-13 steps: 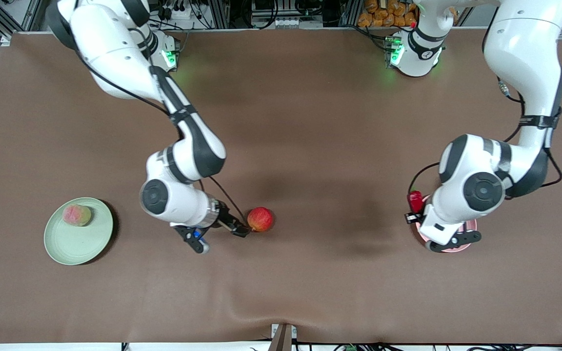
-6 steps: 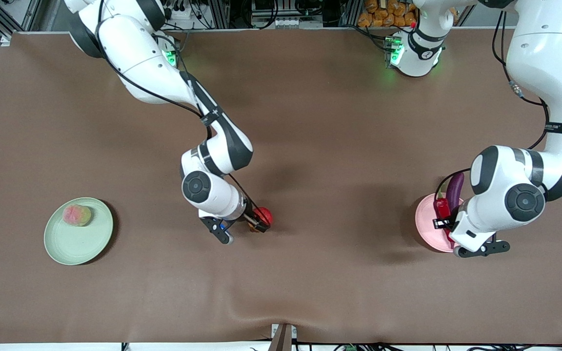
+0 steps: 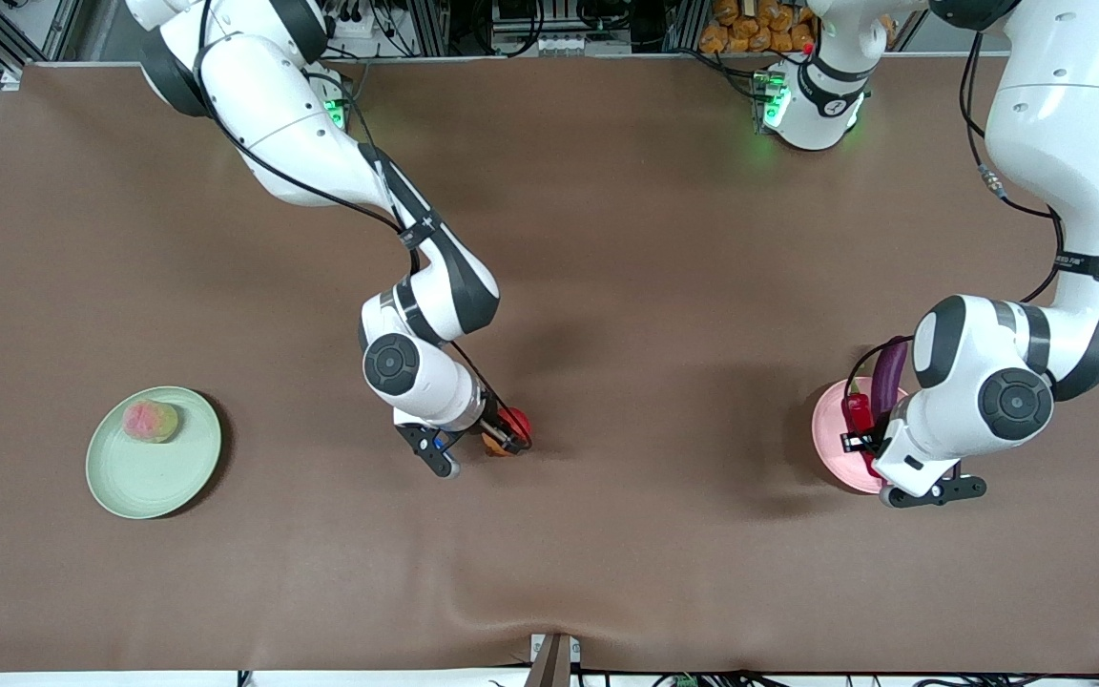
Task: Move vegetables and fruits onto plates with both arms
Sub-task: 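Place the chili on the pink plate while the right gripper lowers the apple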
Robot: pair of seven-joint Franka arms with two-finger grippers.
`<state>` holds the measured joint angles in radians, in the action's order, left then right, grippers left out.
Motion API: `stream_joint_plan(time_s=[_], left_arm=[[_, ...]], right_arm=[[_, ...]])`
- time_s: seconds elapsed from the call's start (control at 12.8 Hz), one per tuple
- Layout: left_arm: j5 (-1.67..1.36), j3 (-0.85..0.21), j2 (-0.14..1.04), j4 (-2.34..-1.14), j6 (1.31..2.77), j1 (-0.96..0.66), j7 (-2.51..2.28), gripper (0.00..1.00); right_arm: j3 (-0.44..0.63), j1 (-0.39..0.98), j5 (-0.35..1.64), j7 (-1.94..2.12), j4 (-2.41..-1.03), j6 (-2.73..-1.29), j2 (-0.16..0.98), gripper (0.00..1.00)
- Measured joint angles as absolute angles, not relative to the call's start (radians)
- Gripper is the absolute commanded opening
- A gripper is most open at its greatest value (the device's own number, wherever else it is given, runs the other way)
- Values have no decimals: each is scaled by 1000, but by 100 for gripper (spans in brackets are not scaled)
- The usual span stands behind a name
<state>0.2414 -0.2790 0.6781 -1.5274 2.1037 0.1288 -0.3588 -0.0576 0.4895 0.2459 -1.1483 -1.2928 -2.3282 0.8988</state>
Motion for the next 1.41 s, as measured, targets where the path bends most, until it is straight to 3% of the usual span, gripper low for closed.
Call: stream_joint_plan(time_s=[0.24, 0.31, 0.47, 0.55, 0.86, 1.1, 1.33, 1.41], left_arm=[[241, -278, 711, -1529, 2117, 138, -359, 0], [241, -278, 720, -1529, 2125, 142, -359, 11], [241, -278, 734, -1529, 2138, 147, -359, 90], [241, -278, 739, -1529, 2146, 148, -359, 100], [241, -278, 736, -1521, 2161, 158, -348, 100], [241, -280, 682, -1503, 2154, 168, -310, 100], [241, -287, 566, -1481, 2065, 168, -297, 100], [241, -290, 522, -1470, 2023, 168, -296, 100]], right_arm=[[-50, 448, 239, -1063, -1227, -2167, 890, 0], [-50, 417, 239, -996, -1194, -2081, 883, 0], [-50, 333, 236, -824, -1149, -1922, 862, 0], [-47, 286, 234, -707, -1137, -1853, 850, 0], [-35, 71, 229, -187, -1131, -1683, 814, 0], [-31, -86, 167, 137, -1135, -1663, 816, 0], [-31, -157, 75, 226, -1165, -1715, 824, 0], [-31, -162, 45, 228, -1176, -1747, 829, 45]])
